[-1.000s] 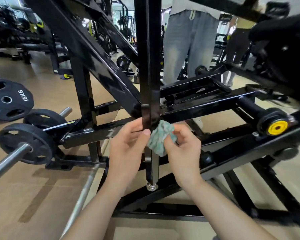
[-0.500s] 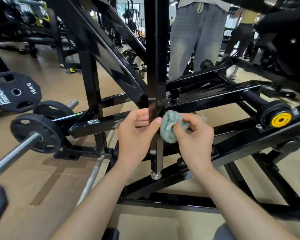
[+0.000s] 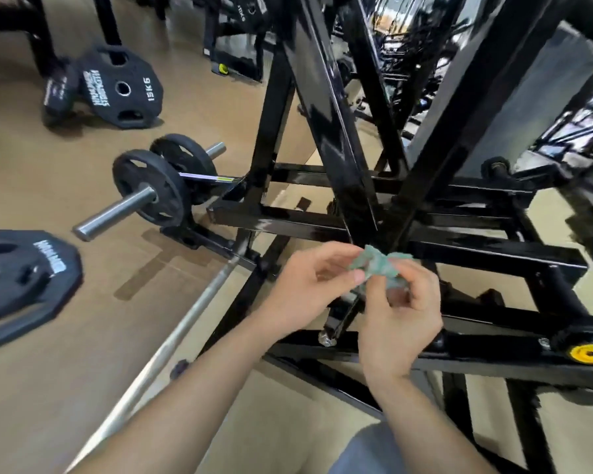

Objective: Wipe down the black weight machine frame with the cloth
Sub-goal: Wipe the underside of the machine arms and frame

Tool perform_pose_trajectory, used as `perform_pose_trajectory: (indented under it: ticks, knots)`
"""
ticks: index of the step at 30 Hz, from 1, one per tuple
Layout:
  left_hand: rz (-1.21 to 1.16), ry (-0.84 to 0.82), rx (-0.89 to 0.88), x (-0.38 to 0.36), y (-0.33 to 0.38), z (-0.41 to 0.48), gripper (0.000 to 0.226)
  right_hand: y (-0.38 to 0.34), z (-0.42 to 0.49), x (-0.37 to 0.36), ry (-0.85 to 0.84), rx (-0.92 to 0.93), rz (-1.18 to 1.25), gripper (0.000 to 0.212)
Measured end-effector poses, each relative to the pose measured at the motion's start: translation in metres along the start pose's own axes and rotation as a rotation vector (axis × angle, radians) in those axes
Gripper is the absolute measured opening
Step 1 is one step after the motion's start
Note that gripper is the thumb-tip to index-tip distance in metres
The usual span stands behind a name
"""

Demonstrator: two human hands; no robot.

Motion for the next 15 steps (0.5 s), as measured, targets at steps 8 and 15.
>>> perform_pose_trajectory:
  ticks: [8, 15]
  knots:
    - [0.025, 0.302, 0.194, -0.024, 0.040, 0.003, 0.014, -0.017, 0.045, 0.002, -0.101, -0.454, -0.135, 0.016]
    - [-0.118, 0.457, 0.414, -0.038, 0.074, 0.009, 0.014, -0.036, 0.081, 0.001, -0.152, -0.926, -0.079, 0.023]
Point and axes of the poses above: each hand's wrist, its own z-axis towards the middle knuckle, its own x-axis out of the back of the hand, y = z × x, the point moved 6 cm from there along z, towards the middle knuckle, and after that the axes turned 4 degrees about x, right-handed, at the moved point
